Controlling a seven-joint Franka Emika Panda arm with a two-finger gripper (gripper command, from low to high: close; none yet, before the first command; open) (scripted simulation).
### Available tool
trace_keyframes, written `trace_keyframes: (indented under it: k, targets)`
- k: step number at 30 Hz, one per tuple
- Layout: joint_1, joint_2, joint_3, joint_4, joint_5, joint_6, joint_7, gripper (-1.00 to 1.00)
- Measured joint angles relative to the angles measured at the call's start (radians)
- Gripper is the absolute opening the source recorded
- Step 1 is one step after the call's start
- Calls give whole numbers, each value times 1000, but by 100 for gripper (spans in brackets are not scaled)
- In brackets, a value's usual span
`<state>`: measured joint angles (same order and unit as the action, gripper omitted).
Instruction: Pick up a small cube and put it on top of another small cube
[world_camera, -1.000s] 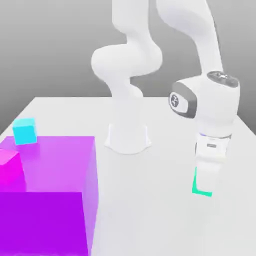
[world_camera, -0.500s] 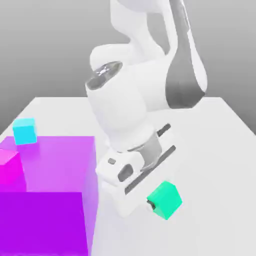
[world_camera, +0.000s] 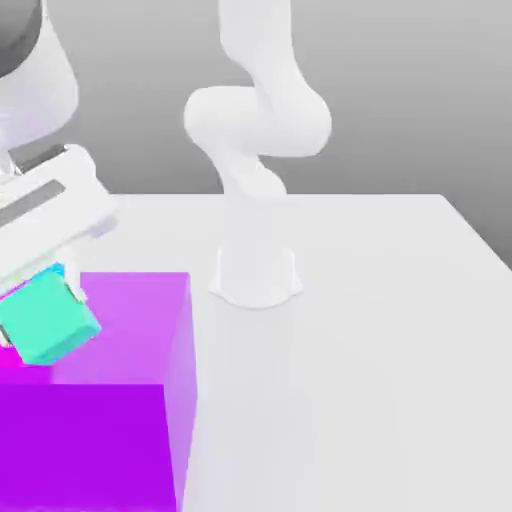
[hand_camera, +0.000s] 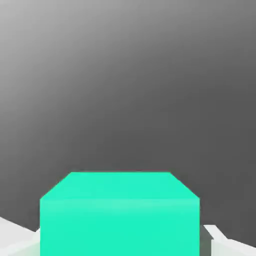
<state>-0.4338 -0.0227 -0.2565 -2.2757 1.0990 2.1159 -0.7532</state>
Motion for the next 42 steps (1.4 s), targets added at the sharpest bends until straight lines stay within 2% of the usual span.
trace_keyframes:
  k: [4,7,16,23,28,33,36,42]
  targets:
    - [-162,-95,-75,-75,-156,3,118,-100]
    - [-202,-130,-78,-129,-277,34,227,-100]
    - [-306,-191,-33,-286,-604,159,539,-100]
    - [-365,-216,46,-408,-810,284,753,-100]
    - [-386,-227,129,-498,-922,397,889,-100]
    - [-389,-240,214,-594,-991,520,999,-100]
    - [-451,-215,238,-626,-1075,556,1063,-100]
    - [-453,-161,232,-627,-1068,606,1058,-100]
